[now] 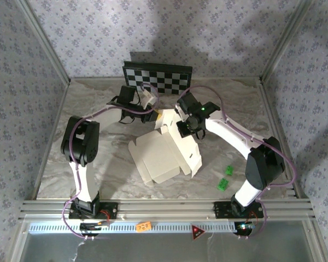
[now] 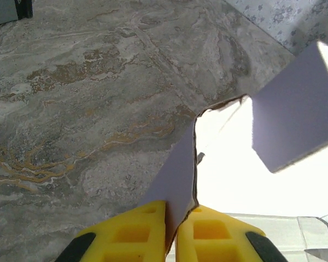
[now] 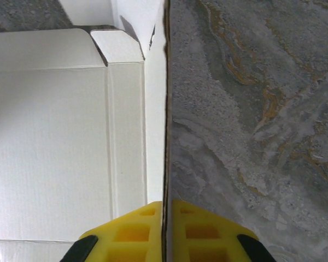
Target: Fold the paper box
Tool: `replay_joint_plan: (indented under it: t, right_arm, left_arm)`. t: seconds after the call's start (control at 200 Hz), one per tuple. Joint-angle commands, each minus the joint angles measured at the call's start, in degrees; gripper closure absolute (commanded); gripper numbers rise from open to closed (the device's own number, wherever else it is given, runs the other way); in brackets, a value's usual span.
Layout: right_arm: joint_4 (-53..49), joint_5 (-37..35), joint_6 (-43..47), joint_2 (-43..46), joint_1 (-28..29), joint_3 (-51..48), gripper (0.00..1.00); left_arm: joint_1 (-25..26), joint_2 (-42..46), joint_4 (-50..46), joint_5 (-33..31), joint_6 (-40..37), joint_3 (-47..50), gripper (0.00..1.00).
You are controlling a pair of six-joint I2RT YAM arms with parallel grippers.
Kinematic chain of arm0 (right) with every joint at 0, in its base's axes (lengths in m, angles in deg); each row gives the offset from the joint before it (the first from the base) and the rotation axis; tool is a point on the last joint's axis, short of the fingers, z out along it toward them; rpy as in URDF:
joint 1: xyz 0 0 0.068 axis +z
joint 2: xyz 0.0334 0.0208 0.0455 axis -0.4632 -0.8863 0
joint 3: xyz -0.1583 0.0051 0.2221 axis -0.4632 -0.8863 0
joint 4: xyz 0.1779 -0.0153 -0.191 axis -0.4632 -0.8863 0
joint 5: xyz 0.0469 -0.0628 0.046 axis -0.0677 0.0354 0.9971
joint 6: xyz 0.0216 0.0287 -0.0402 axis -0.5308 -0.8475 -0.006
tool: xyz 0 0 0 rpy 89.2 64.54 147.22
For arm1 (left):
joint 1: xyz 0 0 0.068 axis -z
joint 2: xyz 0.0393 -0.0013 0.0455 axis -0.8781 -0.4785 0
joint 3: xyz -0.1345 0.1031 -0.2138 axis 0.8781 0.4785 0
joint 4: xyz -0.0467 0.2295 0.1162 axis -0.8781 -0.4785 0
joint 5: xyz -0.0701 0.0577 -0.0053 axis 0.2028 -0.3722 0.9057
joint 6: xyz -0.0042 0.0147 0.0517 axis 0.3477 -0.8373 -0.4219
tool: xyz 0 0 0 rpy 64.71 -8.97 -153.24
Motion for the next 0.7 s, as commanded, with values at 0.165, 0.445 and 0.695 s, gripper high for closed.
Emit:
replay_joint_plan:
  t: [0.165, 0.445, 0.695]
  right_arm:
    - [-5.7, -1.4, -1.4, -2.5, 0.9, -2.0, 1.00]
    - [-7.9, -4.0, -3.2, -3.6, 3.9, -0.7, 1.00]
    - [-8.9, -5.3, -4.5, -4.7, 6.2, 0.2, 1.00]
  left_arm:
    - [2.5, 8.0, -3.4, -3.3, 3.0, 5.7, 0.90]
    - [2.9, 12.0, 0.2, -6.3, 9.5, 14.4, 0.90]
    - [3.5, 13.2, 1.4, -9.2, 11.7, 20.8, 0.90]
